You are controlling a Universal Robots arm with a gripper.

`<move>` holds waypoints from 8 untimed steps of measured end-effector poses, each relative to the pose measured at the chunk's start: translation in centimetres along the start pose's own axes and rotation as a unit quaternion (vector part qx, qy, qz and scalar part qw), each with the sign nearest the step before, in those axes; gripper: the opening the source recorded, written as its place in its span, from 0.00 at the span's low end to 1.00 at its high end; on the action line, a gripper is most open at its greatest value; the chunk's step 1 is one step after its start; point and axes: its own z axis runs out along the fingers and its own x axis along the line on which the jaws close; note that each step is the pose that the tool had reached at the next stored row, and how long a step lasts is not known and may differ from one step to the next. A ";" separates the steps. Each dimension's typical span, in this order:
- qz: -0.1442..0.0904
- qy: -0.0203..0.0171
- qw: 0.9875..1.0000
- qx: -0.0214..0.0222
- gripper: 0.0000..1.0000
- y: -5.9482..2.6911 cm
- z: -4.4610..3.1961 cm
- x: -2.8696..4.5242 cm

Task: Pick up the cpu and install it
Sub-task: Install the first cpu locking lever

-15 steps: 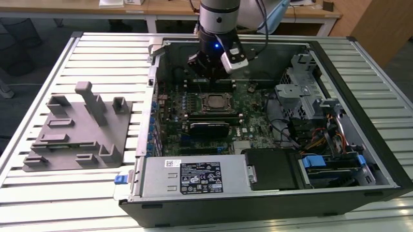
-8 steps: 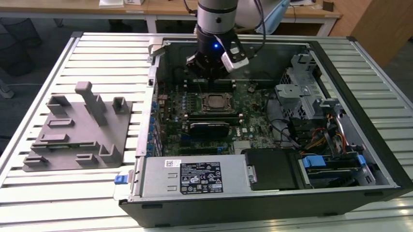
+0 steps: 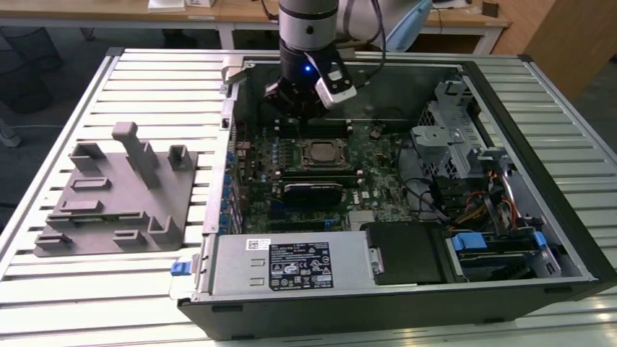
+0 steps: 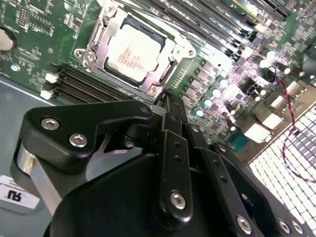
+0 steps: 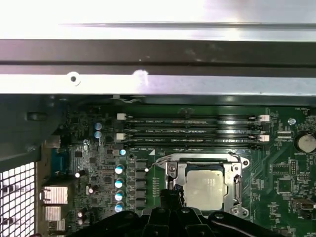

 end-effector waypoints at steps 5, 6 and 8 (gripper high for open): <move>0.000 0.000 1.000 0.000 0.11 -0.02 -0.01 0.51; 0.000 0.000 1.000 0.000 0.11 -0.02 -0.01 0.66; 0.000 0.000 1.000 0.000 0.11 -0.02 -0.01 1.02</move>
